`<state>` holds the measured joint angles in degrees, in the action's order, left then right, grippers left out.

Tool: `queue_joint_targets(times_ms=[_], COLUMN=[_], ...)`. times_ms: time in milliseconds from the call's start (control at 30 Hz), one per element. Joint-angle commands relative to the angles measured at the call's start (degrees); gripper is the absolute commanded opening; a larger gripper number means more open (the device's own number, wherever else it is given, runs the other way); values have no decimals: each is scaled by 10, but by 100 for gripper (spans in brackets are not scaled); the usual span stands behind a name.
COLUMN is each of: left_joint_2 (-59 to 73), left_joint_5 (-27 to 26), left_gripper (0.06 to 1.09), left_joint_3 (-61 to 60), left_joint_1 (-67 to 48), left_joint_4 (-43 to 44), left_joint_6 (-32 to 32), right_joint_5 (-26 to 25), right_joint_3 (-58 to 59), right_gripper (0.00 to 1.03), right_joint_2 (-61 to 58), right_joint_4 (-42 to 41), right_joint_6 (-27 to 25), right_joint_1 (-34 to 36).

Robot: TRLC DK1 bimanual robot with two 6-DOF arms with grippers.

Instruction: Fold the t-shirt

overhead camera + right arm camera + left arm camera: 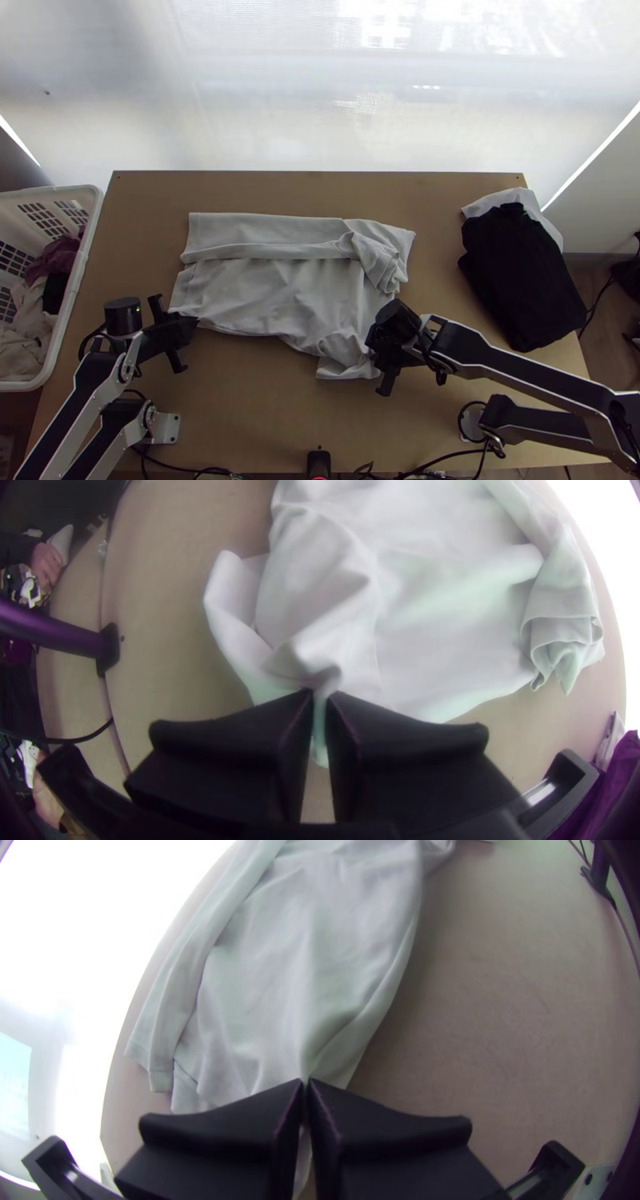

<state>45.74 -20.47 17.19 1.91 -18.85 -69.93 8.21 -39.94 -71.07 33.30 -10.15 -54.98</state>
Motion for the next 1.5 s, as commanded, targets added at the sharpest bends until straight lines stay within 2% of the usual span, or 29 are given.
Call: queue_joint_targets(times_ms=[0,267,500,667,800,1000,1300,1467], left_joint_2=[15,102,71,52,54,142,274,324], left_joint_5=[-3,-4,-4,-4,-3,0,1,2], left_gripper=[10,10,10,10,10,10,10,10], left_joint_3=[21,181,227,255,308,413,486,489], left_joint_1=[41,104,122,116,50,-1,22,41], left_joint_4=[-14,-174,-286,-359,-401,-403,-323,-278], left_joint_6=[-15,56,64,67,124,195,199,198], right_joint_5=[4,55,73,73,81,91,106,123], right_joint_3=[0,-19,-26,-44,-101,-173,-257,-307], right_gripper=[3,3,3,3,3,3,3,3], right_joint_2=[18,62,114,126,92,22,-60,-109], right_joint_4=[12,122,227,234,234,234,241,246], right_joint_6=[-14,-27,-52,-55,-55,-87,-144,-150], right_joint_1=[-2,21,41,66,80,116,201,246])
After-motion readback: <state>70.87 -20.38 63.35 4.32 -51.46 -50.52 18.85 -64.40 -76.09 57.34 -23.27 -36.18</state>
